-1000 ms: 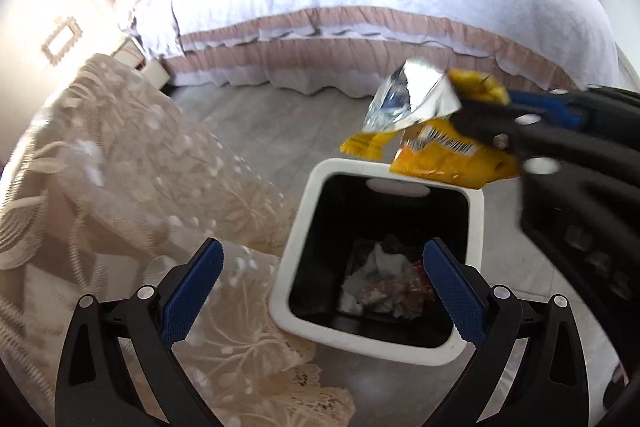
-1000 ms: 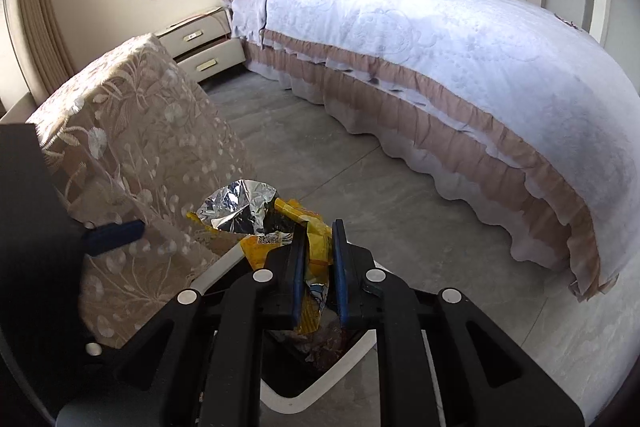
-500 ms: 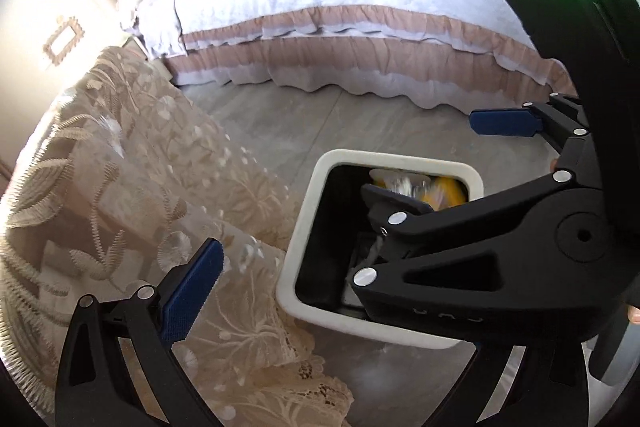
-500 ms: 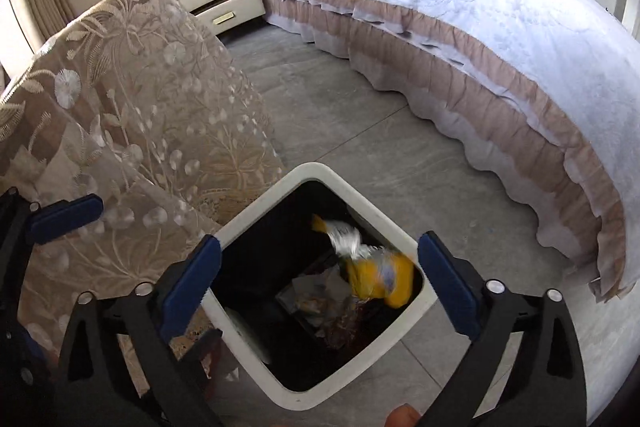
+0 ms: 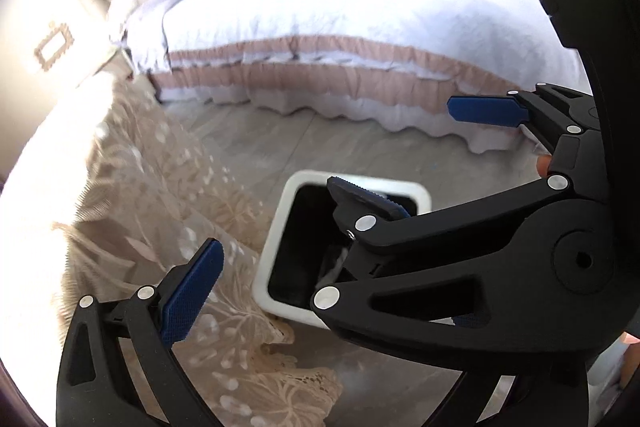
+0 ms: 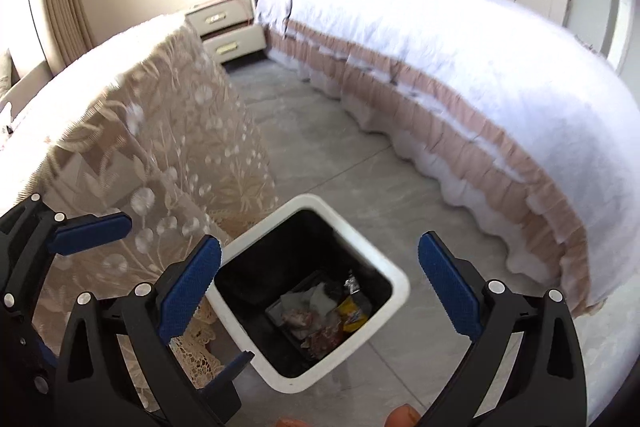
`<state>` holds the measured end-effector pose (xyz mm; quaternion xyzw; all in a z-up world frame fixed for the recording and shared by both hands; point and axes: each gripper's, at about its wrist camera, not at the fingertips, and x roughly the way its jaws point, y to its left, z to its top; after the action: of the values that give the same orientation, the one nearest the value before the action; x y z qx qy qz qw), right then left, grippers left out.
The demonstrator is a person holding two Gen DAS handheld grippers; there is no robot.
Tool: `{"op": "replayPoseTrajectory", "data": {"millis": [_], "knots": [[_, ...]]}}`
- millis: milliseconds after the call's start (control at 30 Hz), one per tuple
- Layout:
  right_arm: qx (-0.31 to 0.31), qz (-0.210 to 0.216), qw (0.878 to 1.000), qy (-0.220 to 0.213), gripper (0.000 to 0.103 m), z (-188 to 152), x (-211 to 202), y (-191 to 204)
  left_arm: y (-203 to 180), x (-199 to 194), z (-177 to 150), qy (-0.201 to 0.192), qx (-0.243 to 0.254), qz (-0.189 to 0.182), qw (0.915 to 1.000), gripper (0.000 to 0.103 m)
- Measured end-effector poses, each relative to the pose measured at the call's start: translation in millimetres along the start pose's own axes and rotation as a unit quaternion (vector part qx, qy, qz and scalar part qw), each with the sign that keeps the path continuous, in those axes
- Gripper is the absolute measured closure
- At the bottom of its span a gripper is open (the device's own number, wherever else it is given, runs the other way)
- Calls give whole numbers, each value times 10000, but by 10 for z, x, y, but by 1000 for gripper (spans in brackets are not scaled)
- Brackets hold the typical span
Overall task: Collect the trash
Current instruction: 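Move both grippers back to the table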
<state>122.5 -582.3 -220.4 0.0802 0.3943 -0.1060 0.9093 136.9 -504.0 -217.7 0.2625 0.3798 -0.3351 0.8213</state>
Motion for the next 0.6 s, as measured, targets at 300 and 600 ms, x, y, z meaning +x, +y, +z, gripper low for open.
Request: {"op": "replayPoseTrajectory", "data": {"millis": [300,600], "knots": [[104,-196,9971,-733,5,33,-721,-27,-42,-622,-24,-567,41,23,9984,4],[-209,-191,9905,-1349,5,113,-1258,346,209,-1262,-128,-1075,-149,194,9939,4]]}}
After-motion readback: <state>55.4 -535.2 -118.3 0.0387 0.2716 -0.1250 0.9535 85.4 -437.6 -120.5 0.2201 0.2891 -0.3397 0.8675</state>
